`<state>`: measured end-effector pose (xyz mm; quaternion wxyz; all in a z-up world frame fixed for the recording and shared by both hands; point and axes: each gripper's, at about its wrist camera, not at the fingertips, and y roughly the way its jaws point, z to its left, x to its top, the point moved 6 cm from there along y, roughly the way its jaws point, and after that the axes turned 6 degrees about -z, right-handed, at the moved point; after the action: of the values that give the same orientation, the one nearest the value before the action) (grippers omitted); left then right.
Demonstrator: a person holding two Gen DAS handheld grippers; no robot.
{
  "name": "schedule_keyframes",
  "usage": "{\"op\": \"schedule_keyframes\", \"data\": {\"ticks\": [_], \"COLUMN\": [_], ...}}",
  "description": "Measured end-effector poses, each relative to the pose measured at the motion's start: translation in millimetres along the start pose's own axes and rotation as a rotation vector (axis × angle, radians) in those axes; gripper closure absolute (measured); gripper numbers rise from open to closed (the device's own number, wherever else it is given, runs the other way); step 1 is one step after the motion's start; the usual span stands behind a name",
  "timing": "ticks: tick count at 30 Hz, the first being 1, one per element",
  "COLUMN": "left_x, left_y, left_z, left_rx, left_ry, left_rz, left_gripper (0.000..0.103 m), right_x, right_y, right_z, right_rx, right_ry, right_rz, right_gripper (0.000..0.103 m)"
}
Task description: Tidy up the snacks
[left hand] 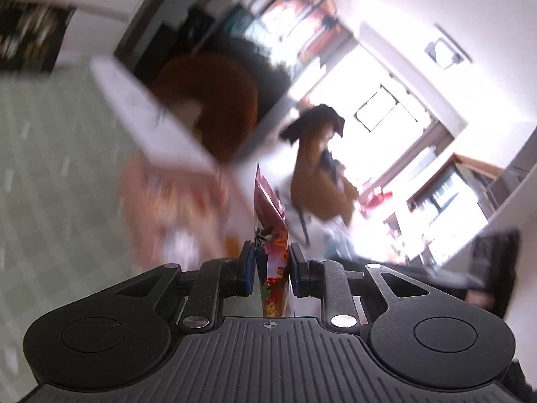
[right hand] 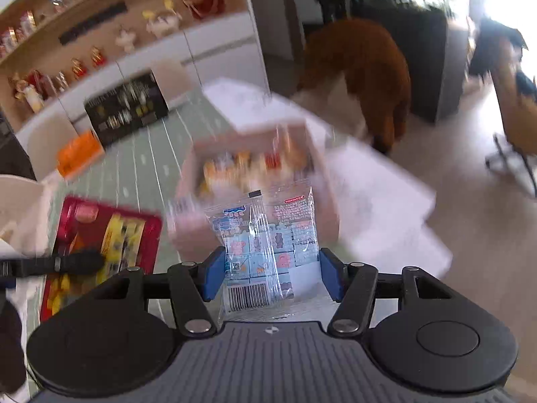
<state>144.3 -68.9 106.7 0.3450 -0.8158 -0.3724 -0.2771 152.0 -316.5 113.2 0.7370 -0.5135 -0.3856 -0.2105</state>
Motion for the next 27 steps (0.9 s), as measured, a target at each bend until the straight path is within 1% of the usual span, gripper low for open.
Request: {"op": "schedule_keyframes", "data": {"ticks": [1,3,4,5,6,7,8,9,11,12,14,16,18,20,23,25,27], "left_x": [19.1,41.6,45.5,45.5,43.1,39.9,35.1,30.8,19.0,12.4,-3.5,-17.4,-30.7,-42.3,-54.8,-61.3,-67.2], "left_y": [12.8,44.0,63.1,83.9,95.9,101.2,100.7,96.0,84.3,76.2,59.3,40.2,24.7,10.6,-5.1,-9.1,-8.1], "left_z": [-0.5,7.2,15.8,27.5,35.9,42.6,47.1,49.9,48.8,47.6,46.5,54.1,67.7,78.1,93.0,103.7,111.7], "left_rx": [0.015,0.059,0.095,0.148,0.183,0.21,0.223,0.216,0.199,0.206,0.243,0.294,0.337,0.351,0.392,0.418,0.443], "left_ry": [-0.013,-0.038,-0.044,-0.038,-0.021,0.003,0.023,0.024,0.028,0.054,0.126,0.162,0.143,0.116,0.119,0.137,0.176], "left_rz": [-0.013,0.006,0.043,0.085,0.096,0.091,0.082,0.081,0.091,0.098,0.102,0.107,0.124,0.146,0.163,0.166,0.165], "left_gripper": [0.077,0.077,0.077,0.077,0.077,0.077,0.077,0.077,0.077,0.077,0.077,0.077,0.077,0.077,0.077,0.077,0.077], "right_x": [21.0,52.7,63.4,71.5,75.7,75.0,70.2,61.8,33.5,17.1,-14.9,-42.1,-58.4,-64.0,-59.7,-55.0,-51.9], "right_y": [0.6,8.9,17.1,28.0,38.8,52.0,60.6,68.2,76.4,80.0,89.0,100.4,112.8,129.5,148.3,164.2,179.2], "right_z": [-0.6,-1.9,-4.0,-6.3,-9.4,-14.3,-17.6,-19.9,-20.2,-19.3,-11.4,3.3,21.5,41.7,69.3,84.9,94.9], "right_rx": [0.001,0.02,0.037,0.047,0.036,0.007,-0.015,-0.03,-0.017,-0.008,0.01,0.053,0.087,0.095,0.099,0.112,0.095], "right_ry": [-0.013,-0.009,-0.001,0.011,0.025,0.038,0.044,0.049,0.055,0.053,0.038,0.021,0.008,-0.006,0.014,0.045,0.067], "right_rz": [-0.029,-0.05,-0.044,-0.033,-0.026,-0.018,-0.003,0.016,0.041,0.06,0.108,0.151,0.175,0.177,0.164,0.134,0.109], "right_gripper": [0.044,0.043,0.041,0.035,0.03,0.03,0.03,0.03,0.03,0.03,0.031,0.033,0.042,0.044,0.043,0.043,0.043]}}
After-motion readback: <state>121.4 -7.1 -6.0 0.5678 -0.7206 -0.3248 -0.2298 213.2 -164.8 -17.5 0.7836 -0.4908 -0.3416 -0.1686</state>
